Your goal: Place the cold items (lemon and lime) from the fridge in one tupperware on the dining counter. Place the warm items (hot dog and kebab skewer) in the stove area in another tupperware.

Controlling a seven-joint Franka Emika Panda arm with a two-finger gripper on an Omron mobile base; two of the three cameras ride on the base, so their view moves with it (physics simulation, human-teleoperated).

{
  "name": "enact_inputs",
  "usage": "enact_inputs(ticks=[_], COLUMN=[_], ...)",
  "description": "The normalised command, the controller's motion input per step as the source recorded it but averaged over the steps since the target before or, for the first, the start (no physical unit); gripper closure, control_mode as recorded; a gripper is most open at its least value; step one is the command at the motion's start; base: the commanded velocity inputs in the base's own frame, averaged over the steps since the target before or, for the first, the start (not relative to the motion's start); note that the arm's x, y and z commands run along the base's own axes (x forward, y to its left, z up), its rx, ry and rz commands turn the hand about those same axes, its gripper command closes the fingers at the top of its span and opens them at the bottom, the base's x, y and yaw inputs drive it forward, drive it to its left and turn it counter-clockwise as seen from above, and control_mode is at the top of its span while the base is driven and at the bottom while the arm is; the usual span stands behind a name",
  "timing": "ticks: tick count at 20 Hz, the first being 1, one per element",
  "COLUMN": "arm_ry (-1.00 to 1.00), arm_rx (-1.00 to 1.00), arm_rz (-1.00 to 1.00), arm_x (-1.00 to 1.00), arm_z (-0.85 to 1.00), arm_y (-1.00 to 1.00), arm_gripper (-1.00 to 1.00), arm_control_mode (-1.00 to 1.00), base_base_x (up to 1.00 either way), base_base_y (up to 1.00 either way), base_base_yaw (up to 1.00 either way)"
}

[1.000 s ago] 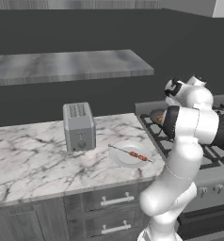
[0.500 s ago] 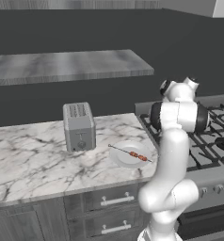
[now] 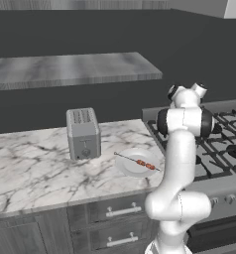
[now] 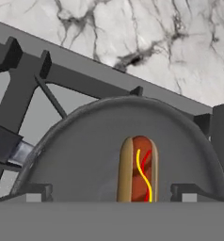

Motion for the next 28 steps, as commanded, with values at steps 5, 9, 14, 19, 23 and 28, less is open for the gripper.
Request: enact_inputs(ticks=[5,9,14,19,23,28], arm_ry=[-0.01,0.0,0.0,0.0,0.0,-0.03], arm_rx=[-0.01,-0.02,-0.03,-0.06,-0.11,-0.03], arm_rz=[0.0,0.0,0.0,0.0,-0.04,-0.1], arm_x=[0.37,0.39,0.4,0.19,-0.01,-0.31], arm_z=[-0.36,-0.28,-0.32,-0.45,-0.6,-0.65], arm_y=[0.02,0.0,0.0,0.0,0.0,0.0], arm_gripper=[-1.0,-1.0,-1.0,1.0,1.0,1.0], arm_control_mode=[-1.0,-1.0,-1.0,-1.0,-1.0,-1.0], base_base_x=[0.0,0.0,0.0,0.0,0.0,0.0], base_base_y=[0.0,0.0,0.0,0.0,0.0,0.0], base_base_yaw=[0.0,0.0,0.0,0.0,0.0,0.0])
